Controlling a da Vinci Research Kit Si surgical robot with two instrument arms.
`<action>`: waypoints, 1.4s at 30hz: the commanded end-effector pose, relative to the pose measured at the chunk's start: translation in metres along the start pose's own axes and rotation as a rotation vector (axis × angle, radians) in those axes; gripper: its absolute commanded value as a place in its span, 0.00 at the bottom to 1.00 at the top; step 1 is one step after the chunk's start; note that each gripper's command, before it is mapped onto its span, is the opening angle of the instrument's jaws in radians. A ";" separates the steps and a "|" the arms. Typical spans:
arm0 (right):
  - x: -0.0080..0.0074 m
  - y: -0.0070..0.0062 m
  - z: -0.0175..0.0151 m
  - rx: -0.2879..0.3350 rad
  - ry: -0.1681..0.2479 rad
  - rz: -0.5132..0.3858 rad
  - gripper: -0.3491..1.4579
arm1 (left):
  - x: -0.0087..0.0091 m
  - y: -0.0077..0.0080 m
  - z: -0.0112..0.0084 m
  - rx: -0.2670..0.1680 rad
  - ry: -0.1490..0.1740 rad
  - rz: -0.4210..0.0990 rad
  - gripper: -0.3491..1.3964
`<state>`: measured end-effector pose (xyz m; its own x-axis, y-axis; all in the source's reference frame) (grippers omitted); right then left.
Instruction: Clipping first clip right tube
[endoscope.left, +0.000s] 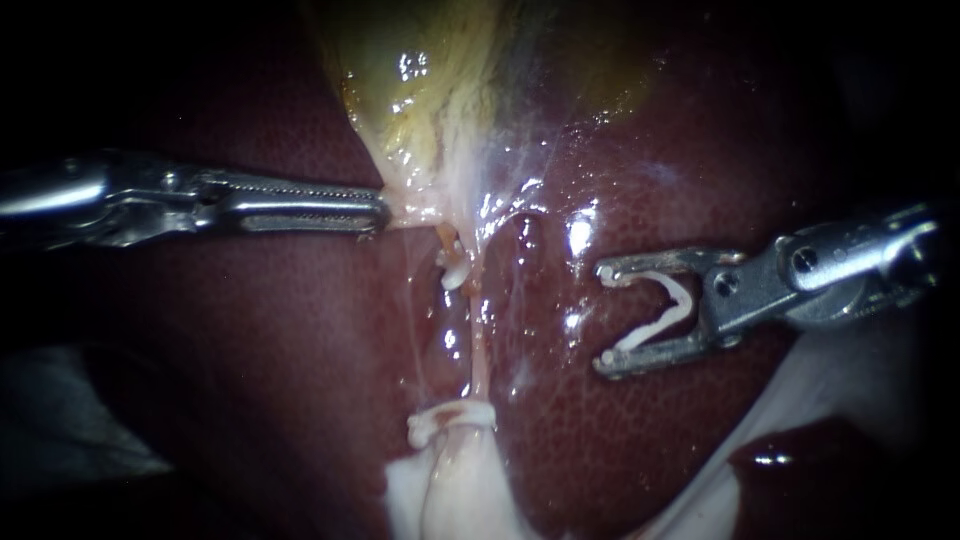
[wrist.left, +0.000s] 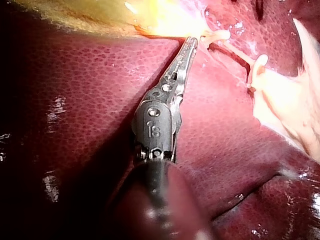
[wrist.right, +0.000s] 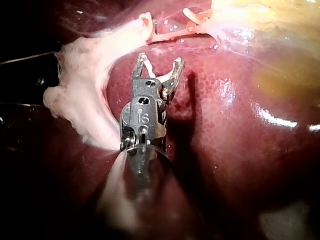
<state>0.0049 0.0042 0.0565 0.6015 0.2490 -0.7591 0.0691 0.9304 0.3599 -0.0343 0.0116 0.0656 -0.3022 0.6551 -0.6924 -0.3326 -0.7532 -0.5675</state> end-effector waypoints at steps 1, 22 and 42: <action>0.0000 0.0000 0.0000 0.000 0.000 0.000 0.47 | 0.0004 0.0000 -0.0004 -0.003 0.000 -0.002 0.00; 0.0004 -0.0004 0.0041 0.097 0.075 0.076 0.47 | 0.0059 0.0024 -0.0084 0.006 0.048 -0.001 0.00; -0.0028 0.0017 0.0160 0.190 0.220 0.402 0.47 | 0.0060 0.0025 -0.0081 0.008 0.048 -0.002 0.00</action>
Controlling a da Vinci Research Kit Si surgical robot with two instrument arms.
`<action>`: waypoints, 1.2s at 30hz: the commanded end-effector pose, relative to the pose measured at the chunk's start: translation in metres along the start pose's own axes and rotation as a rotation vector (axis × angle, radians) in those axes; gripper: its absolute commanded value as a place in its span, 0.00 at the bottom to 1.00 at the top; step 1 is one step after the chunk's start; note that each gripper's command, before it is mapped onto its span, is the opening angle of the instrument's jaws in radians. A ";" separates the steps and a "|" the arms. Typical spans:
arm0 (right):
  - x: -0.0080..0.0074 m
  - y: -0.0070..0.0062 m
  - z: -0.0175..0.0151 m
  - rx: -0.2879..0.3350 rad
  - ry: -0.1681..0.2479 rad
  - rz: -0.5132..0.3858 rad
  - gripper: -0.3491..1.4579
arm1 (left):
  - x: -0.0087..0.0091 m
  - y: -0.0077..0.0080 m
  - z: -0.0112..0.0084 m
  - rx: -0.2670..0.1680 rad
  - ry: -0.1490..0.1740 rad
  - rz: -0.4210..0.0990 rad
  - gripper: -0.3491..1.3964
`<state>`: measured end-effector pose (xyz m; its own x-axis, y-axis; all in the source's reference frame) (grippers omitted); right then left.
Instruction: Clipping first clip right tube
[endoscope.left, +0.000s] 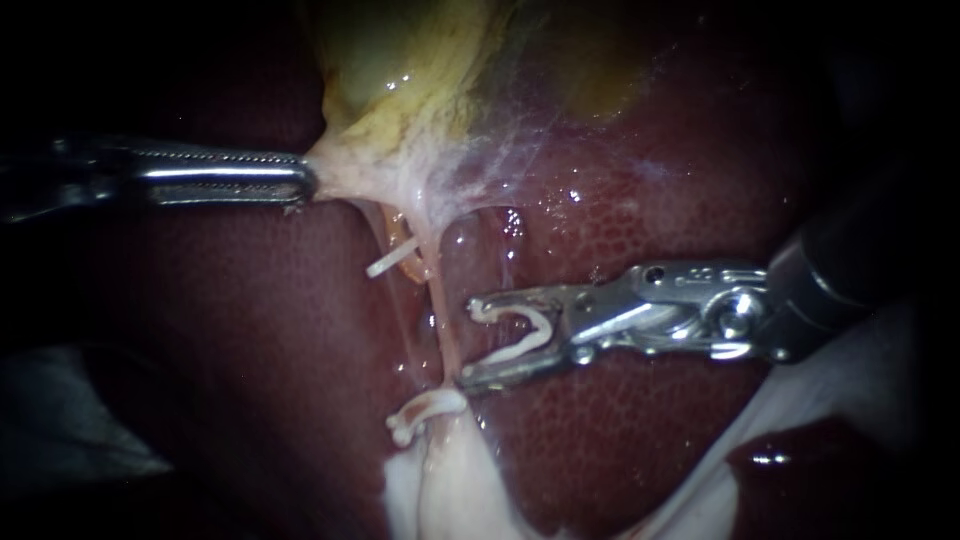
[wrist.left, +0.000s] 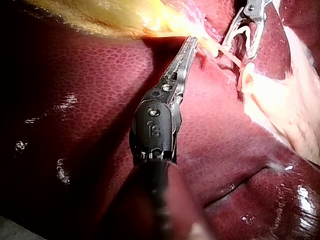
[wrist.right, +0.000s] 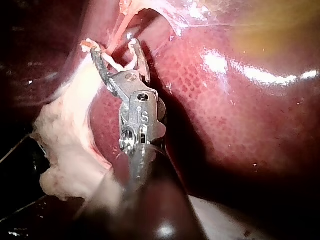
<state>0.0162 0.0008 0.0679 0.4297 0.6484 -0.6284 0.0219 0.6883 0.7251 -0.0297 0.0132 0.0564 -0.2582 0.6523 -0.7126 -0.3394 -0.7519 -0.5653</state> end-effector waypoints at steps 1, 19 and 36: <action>-0.0002 0.0002 0.0005 0.010 0.010 0.016 0.47 | 0.0000 0.0000 0.0000 0.001 0.000 -0.001 0.00; 0.0012 -0.0026 0.0029 0.267 0.151 0.141 0.46 | 0.0000 0.0000 0.0001 0.002 0.000 -0.001 0.00; 0.0013 -0.0039 0.0017 0.304 0.151 0.163 0.09 | 0.0000 0.0000 0.0002 0.002 0.000 -0.001 0.00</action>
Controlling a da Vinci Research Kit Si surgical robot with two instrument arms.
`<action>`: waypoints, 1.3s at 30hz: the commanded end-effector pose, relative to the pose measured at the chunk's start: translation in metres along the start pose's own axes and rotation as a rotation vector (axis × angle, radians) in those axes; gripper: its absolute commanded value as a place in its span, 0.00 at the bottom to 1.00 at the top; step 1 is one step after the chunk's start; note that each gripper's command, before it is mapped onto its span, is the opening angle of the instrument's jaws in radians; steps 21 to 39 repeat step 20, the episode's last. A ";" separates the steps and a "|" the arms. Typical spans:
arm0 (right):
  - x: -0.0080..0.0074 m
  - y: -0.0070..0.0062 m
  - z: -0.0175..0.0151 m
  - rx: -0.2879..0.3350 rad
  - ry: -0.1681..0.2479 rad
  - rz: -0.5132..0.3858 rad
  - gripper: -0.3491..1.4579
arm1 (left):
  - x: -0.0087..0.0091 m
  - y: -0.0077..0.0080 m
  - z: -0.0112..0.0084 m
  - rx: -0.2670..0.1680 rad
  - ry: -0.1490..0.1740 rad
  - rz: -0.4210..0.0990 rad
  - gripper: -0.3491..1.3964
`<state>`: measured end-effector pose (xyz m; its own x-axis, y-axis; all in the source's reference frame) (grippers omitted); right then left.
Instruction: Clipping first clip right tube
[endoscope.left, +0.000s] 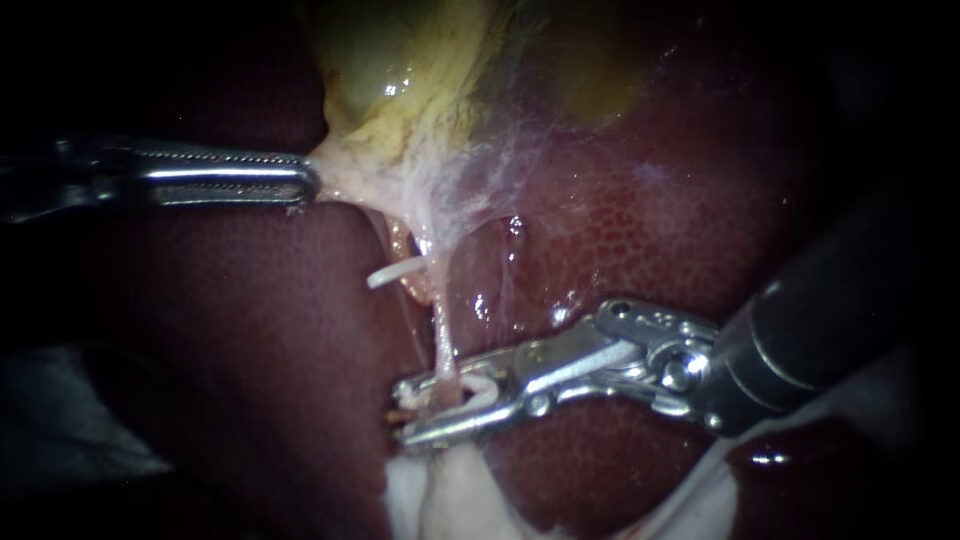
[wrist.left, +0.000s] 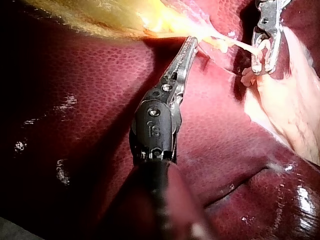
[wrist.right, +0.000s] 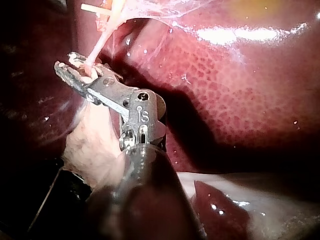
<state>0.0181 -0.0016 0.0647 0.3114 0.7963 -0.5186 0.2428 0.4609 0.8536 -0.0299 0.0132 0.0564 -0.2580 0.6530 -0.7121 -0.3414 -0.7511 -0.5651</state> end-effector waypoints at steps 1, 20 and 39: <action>0.0000 -0.0001 0.0000 -0.001 0.001 0.015 0.05 | 0.0000 0.0000 0.0000 0.000 0.000 0.000 0.00; -0.0004 -0.0002 -0.0001 0.000 0.002 0.066 0.00 | 0.0001 0.0000 0.0001 0.001 0.000 0.000 0.00; -0.0004 -0.0002 -0.0001 0.000 0.002 0.066 0.00 | 0.0001 0.0000 0.0001 0.001 0.000 0.000 0.00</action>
